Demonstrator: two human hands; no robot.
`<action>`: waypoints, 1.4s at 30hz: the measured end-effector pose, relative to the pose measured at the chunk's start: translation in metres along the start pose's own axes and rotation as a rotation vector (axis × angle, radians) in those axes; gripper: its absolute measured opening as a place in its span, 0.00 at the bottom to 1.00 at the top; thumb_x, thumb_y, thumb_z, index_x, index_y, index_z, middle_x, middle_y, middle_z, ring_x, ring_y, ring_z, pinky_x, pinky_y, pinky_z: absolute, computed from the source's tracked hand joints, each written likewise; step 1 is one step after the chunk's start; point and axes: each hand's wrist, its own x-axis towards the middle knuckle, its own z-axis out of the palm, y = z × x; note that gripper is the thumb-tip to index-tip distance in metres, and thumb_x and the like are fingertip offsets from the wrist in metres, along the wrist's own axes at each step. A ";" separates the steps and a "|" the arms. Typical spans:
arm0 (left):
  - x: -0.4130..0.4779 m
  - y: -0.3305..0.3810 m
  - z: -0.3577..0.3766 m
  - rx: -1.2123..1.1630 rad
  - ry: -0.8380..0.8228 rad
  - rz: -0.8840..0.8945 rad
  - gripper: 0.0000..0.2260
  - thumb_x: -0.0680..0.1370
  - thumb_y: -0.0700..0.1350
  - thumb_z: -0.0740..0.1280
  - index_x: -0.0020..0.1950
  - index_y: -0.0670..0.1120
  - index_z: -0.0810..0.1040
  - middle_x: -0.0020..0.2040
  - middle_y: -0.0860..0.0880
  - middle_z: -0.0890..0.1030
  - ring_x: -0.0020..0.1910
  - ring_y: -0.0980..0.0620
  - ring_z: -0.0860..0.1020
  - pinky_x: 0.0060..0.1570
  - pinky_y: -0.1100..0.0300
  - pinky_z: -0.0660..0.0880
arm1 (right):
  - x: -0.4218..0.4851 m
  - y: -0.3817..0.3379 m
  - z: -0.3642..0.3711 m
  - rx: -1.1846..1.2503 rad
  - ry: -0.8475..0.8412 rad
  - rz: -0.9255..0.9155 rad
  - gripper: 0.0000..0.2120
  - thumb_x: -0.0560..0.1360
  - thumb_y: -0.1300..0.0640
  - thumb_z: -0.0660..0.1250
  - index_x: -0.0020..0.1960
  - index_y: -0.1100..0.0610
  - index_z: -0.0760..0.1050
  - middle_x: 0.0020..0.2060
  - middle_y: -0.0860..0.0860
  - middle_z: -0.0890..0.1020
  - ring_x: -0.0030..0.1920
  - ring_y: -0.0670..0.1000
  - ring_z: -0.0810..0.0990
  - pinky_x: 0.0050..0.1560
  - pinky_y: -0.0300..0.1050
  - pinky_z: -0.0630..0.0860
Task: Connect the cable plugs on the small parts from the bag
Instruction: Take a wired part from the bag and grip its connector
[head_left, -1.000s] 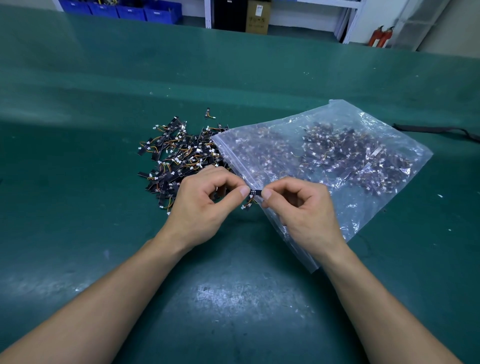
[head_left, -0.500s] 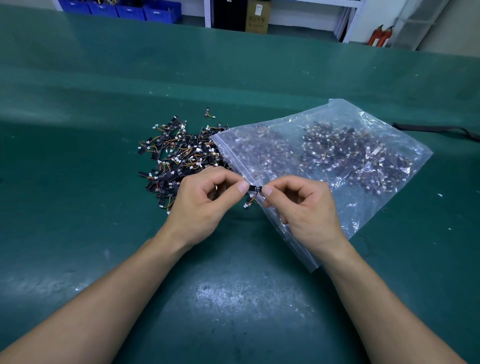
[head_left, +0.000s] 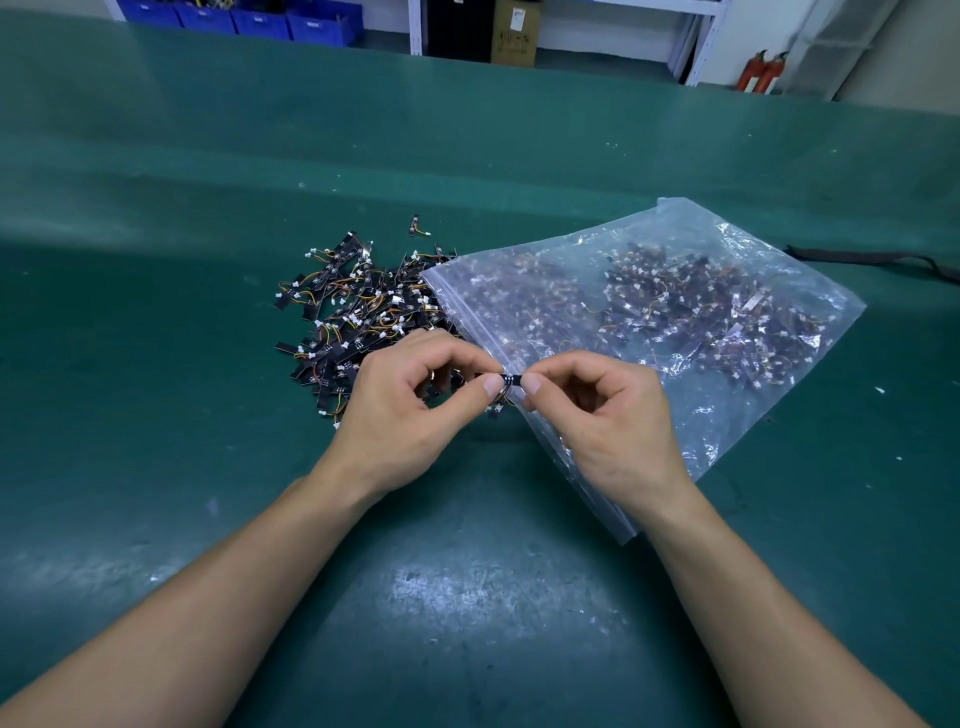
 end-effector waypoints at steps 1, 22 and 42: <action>0.000 0.000 0.000 0.003 0.002 0.005 0.03 0.75 0.44 0.72 0.44 0.52 0.83 0.39 0.53 0.81 0.39 0.49 0.77 0.41 0.60 0.71 | 0.000 0.000 0.000 -0.001 -0.001 -0.003 0.08 0.76 0.62 0.73 0.41 0.51 0.84 0.34 0.48 0.85 0.32 0.52 0.75 0.34 0.47 0.73; 0.003 -0.003 -0.001 0.227 0.045 0.278 0.02 0.76 0.43 0.74 0.47 0.45 0.85 0.44 0.55 0.83 0.41 0.48 0.78 0.44 0.54 0.73 | 0.004 0.000 -0.001 0.287 -0.118 0.222 0.13 0.77 0.54 0.71 0.34 0.54 0.84 0.26 0.51 0.80 0.23 0.46 0.68 0.26 0.35 0.65; 0.001 0.003 0.000 0.045 0.031 0.017 0.08 0.75 0.42 0.71 0.43 0.56 0.81 0.39 0.54 0.82 0.40 0.49 0.78 0.40 0.59 0.73 | 0.000 0.007 0.002 -0.035 -0.033 -0.048 0.07 0.76 0.54 0.71 0.40 0.47 0.82 0.33 0.45 0.84 0.34 0.59 0.77 0.36 0.50 0.74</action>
